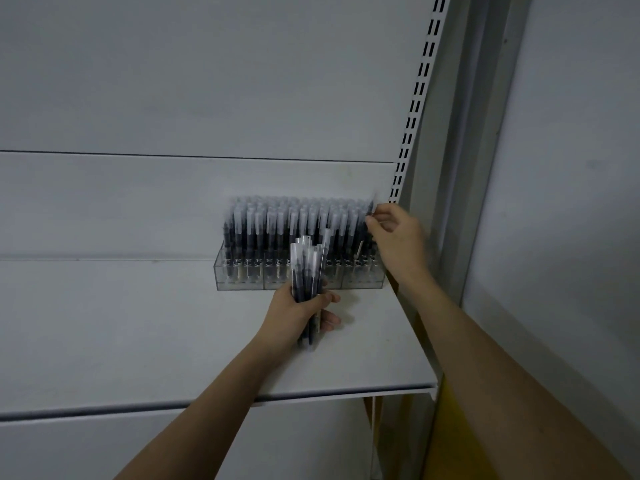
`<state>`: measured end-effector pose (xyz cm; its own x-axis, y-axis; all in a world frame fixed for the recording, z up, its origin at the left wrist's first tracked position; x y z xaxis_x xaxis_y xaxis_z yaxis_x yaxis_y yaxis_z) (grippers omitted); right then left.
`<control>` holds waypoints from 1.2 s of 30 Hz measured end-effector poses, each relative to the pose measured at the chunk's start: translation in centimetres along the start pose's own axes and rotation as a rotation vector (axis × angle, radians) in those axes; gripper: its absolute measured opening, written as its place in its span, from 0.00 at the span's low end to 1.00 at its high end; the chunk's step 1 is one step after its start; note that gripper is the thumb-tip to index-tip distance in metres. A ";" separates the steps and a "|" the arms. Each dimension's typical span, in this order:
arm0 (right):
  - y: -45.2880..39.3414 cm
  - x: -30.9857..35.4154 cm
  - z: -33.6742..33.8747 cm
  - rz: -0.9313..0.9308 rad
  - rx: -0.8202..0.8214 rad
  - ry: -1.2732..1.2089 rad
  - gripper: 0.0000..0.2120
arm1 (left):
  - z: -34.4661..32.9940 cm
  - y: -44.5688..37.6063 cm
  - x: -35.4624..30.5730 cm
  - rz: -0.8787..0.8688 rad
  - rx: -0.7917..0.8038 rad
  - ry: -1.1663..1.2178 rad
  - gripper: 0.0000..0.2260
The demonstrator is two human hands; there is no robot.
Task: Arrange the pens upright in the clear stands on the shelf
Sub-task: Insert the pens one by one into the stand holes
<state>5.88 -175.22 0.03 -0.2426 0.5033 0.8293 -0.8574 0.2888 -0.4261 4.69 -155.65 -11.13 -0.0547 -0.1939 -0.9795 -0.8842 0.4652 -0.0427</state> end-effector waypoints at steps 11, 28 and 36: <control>0.6 -2.9 -2.5 -0.079 0.125 0.211 0.07 | 0.0 0.0 -0.1 -0.004 0.002 0.001 0.09; 9.0 -4.0 -8.6 -0.235 0.292 -0.417 0.07 | -0.3 0.3 -0.5 0.001 0.027 -0.034 0.08; 9.0 -5.8 -7.7 -0.299 0.205 -0.551 0.08 | -0.5 0.2 0.1 0.038 0.031 -0.031 0.08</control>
<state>3.10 -169.30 -11.39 -0.1303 -0.0809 0.9882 -0.9798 0.1630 -0.1158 4.26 -155.95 -11.18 -0.0728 -0.1490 -0.9862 -0.8667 0.4987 -0.0114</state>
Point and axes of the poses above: each hand's wrist, its own y-axis away from the middle knuckle, its own z-axis out of the back of the hand, x = y × z, the point moved 10 cm from there along -y, towards the middle knuckle, and after that the axes turned 7 degrees about x, right-handed, at the moved point
